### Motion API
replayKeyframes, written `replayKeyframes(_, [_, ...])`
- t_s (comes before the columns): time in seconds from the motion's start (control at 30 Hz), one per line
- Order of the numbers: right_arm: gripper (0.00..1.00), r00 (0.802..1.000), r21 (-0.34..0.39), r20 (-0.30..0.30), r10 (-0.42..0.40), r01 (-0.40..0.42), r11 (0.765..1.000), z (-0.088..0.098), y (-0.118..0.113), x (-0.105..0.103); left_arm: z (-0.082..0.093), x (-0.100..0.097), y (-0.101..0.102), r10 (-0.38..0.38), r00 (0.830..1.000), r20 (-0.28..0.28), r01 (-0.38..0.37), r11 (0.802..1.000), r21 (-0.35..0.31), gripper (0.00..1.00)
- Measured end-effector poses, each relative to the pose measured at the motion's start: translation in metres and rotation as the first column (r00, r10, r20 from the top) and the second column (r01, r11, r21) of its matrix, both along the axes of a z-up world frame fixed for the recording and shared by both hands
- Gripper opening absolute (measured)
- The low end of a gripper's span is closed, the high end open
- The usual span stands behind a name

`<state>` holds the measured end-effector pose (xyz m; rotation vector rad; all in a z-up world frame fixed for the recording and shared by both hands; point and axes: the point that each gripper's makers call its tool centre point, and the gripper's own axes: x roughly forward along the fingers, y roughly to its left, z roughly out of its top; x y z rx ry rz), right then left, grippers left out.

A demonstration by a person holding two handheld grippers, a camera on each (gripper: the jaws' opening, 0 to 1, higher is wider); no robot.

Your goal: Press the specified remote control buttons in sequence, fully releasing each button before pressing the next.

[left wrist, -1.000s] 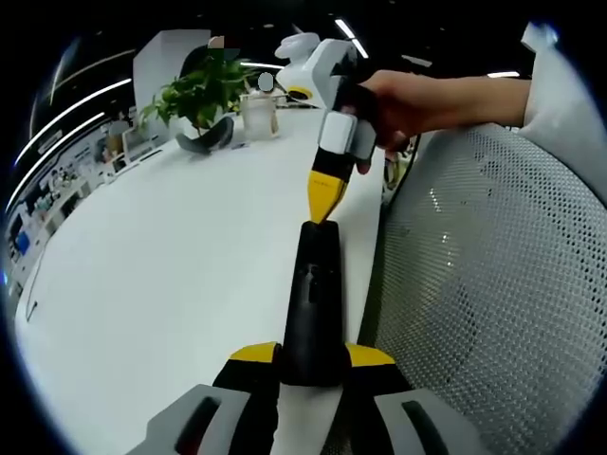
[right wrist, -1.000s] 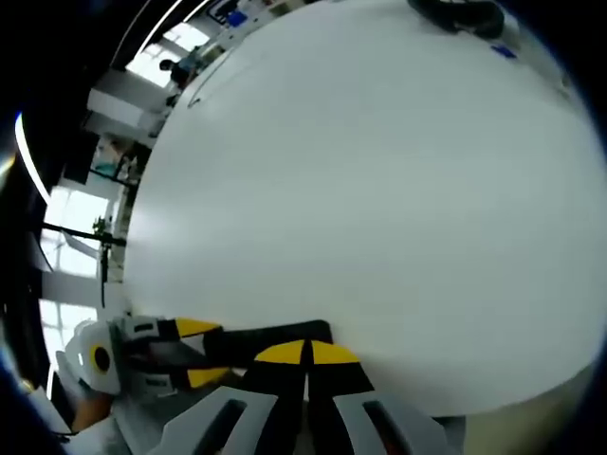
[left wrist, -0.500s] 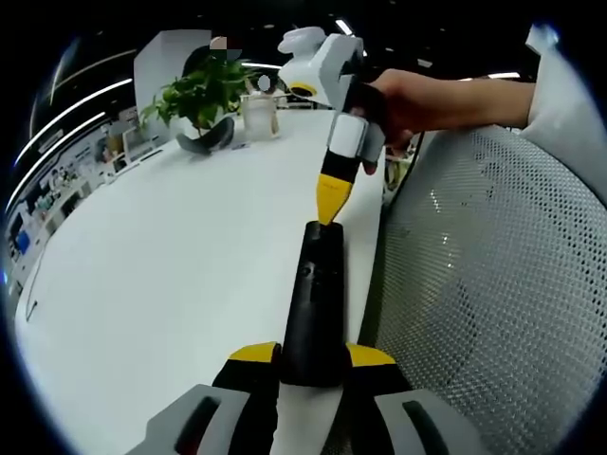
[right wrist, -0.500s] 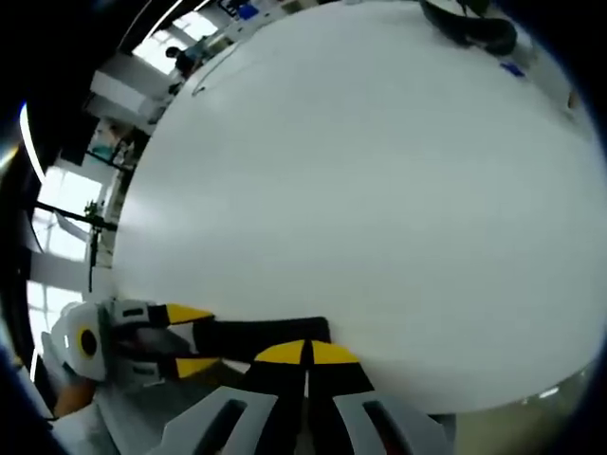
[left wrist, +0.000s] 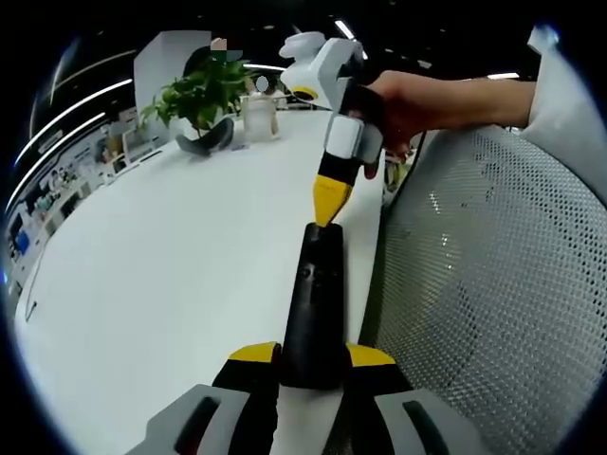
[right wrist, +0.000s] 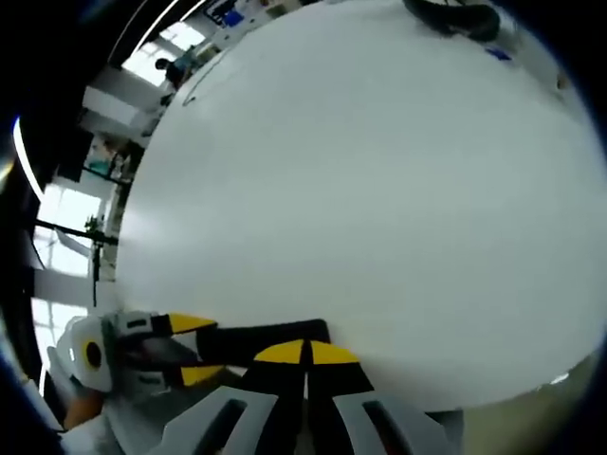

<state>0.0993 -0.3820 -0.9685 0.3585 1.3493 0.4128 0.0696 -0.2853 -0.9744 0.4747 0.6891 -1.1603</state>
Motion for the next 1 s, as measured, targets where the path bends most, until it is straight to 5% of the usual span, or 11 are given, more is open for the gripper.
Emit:
replayKeyframes(0.37, [0.0, 0.998, -0.018, 0.024, 0.053, -0.052, 0.998, 0.002, 0.0019, -0.001, -0.0001, -0.0011, 0.0004, 0.0, 1.0, 0.001, 0.0, 1.0, 0.008, 0.25])
replayKeyframes(1.0, [0.0, 0.999, -0.012, -0.024, 0.027, -0.028, 1.0, 0.0003, -0.0022, -0.0031, -0.0006, -0.0017, 0.0001, -0.006, 1.0, 0.002, 0.006, 1.0, 0.011, 0.25])
